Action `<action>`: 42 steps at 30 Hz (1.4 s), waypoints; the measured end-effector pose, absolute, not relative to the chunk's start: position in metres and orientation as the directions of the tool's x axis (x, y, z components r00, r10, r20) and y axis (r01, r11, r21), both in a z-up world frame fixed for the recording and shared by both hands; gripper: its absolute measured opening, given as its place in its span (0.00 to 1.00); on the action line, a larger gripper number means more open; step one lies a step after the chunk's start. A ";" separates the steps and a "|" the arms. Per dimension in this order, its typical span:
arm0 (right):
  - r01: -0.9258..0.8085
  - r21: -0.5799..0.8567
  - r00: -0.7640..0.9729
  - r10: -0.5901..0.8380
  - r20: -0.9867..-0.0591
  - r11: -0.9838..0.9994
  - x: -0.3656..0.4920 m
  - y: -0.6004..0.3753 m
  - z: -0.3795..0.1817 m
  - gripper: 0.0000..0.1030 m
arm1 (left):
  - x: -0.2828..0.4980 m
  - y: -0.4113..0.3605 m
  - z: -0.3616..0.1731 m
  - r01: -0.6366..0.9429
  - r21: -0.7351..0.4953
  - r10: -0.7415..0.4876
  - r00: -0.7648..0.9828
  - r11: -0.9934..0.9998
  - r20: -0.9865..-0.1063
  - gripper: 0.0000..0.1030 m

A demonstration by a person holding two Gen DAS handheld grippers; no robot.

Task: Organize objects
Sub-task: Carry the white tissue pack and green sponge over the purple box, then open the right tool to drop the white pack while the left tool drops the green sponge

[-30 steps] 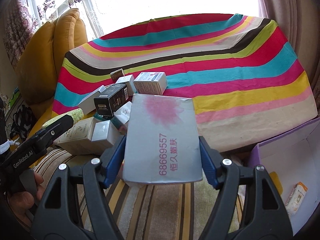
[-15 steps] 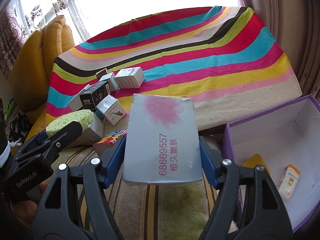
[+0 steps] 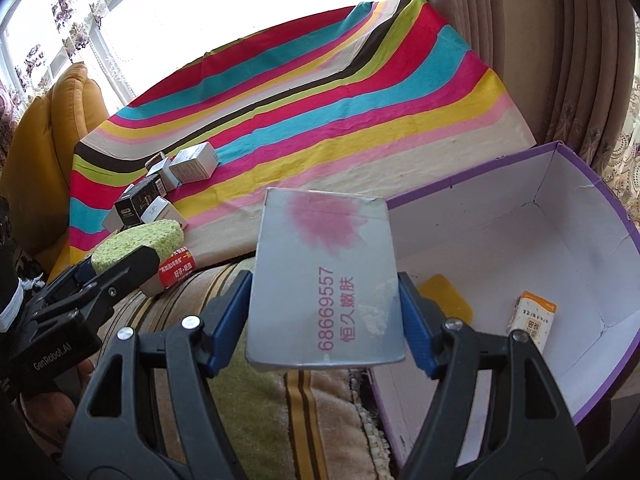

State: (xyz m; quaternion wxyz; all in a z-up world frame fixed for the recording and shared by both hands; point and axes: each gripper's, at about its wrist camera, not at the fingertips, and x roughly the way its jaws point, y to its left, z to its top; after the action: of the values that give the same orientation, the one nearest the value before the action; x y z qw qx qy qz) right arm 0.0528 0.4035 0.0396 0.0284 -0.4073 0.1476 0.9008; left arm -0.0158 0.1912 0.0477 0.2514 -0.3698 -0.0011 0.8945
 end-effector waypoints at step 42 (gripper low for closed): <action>-0.480 0.067 -0.584 0.262 -0.768 -0.875 0.105 0.517 0.043 0.87 | 0.018 0.324 0.055 -0.736 -0.106 0.578 -0.424 -0.669 -0.697 0.85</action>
State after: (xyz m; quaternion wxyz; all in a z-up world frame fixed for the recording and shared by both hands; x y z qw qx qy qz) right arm 0.1050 0.5168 0.0431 0.2108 -0.4043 0.1348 0.8797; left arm 0.0185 0.3238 0.0555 0.3925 -0.3657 0.1083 0.8370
